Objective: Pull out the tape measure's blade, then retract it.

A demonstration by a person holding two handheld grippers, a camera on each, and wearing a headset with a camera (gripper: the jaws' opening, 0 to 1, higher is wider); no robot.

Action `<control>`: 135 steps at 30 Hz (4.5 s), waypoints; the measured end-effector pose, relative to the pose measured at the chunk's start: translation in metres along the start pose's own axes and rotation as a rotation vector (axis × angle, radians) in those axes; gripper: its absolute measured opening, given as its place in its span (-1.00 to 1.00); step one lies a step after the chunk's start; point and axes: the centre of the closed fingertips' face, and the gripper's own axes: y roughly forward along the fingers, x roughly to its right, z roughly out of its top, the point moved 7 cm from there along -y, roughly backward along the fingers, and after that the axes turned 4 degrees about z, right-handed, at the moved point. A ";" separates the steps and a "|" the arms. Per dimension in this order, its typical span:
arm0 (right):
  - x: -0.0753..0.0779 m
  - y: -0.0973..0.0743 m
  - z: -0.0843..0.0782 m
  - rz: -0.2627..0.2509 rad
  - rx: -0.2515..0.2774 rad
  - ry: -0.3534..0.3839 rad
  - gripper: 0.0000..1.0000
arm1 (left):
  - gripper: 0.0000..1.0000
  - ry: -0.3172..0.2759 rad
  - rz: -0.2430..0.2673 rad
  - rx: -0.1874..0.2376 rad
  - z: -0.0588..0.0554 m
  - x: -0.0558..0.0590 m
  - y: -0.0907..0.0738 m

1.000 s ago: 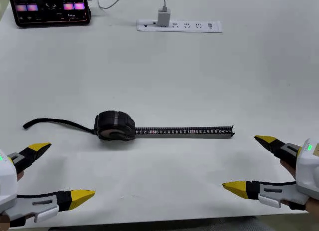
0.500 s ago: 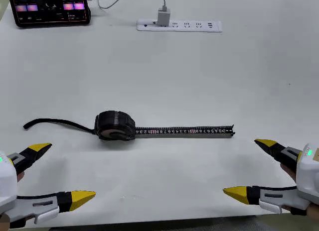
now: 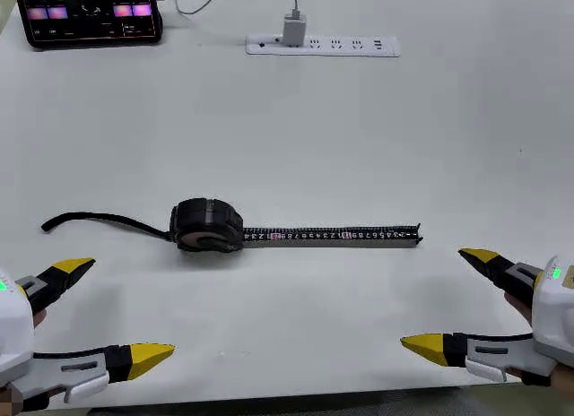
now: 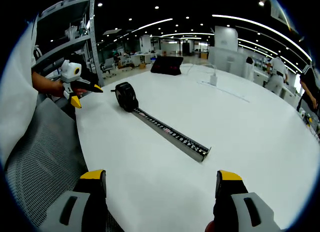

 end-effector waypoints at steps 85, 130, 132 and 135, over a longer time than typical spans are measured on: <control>0.010 0.003 -0.001 -0.008 0.021 0.028 0.69 | 0.87 -0.218 0.061 0.056 0.061 0.030 0.078; 0.072 0.028 0.017 0.111 -0.097 -0.193 -0.16 | 0.49 -0.387 0.387 0.081 0.064 0.024 0.101; 0.075 0.030 0.017 0.120 -0.108 -0.205 -0.18 | 0.43 -0.389 0.402 0.074 0.063 0.022 0.103; 0.078 0.030 0.018 0.127 -0.125 -0.230 -0.22 | 0.35 -0.400 0.422 0.075 0.062 0.019 0.103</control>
